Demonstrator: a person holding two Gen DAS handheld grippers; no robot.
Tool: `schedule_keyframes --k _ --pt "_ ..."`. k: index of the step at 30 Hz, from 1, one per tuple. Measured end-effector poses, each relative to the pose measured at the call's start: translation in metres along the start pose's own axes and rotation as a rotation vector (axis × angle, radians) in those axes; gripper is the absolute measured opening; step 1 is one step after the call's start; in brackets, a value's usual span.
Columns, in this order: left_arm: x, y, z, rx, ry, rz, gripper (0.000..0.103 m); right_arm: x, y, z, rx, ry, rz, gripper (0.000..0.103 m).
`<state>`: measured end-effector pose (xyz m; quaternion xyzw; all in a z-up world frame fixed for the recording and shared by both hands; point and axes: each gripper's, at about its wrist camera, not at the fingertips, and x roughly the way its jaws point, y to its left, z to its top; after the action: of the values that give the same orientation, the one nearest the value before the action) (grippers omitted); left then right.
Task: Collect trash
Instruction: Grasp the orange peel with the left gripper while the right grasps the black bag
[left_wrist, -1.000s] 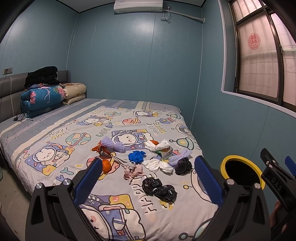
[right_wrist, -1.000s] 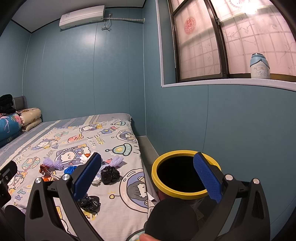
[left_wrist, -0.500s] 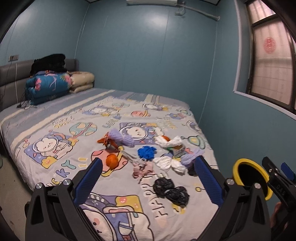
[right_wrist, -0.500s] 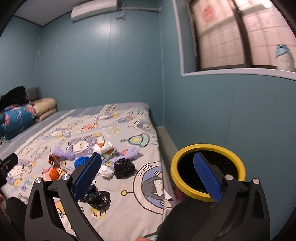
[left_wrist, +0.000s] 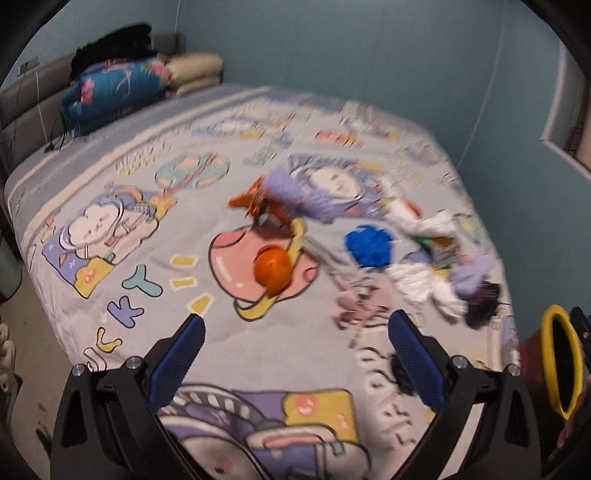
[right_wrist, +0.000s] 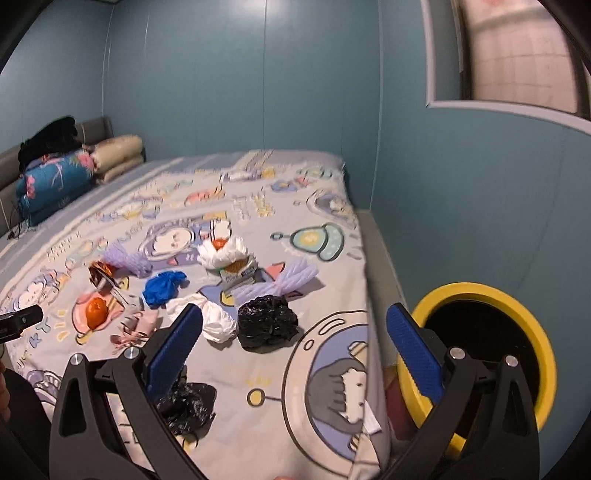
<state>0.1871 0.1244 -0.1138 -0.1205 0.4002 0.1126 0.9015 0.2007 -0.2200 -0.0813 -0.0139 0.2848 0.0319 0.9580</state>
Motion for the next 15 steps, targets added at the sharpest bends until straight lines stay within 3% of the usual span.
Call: schedule_keyframes --k 5,9,15 --pt "0.042 0.009 0.017 -0.037 0.027 0.066 0.096 0.050 0.017 0.000 -0.088 0.087 -0.002 0.095" --pt "0.071 0.000 0.027 0.025 0.030 0.149 0.096 0.093 0.025 -0.003 -0.085 0.198 -0.006 0.095" --pt "0.104 0.000 0.030 0.048 0.064 0.146 0.096 0.131 0.021 0.000 -0.053 0.281 -0.006 0.095"
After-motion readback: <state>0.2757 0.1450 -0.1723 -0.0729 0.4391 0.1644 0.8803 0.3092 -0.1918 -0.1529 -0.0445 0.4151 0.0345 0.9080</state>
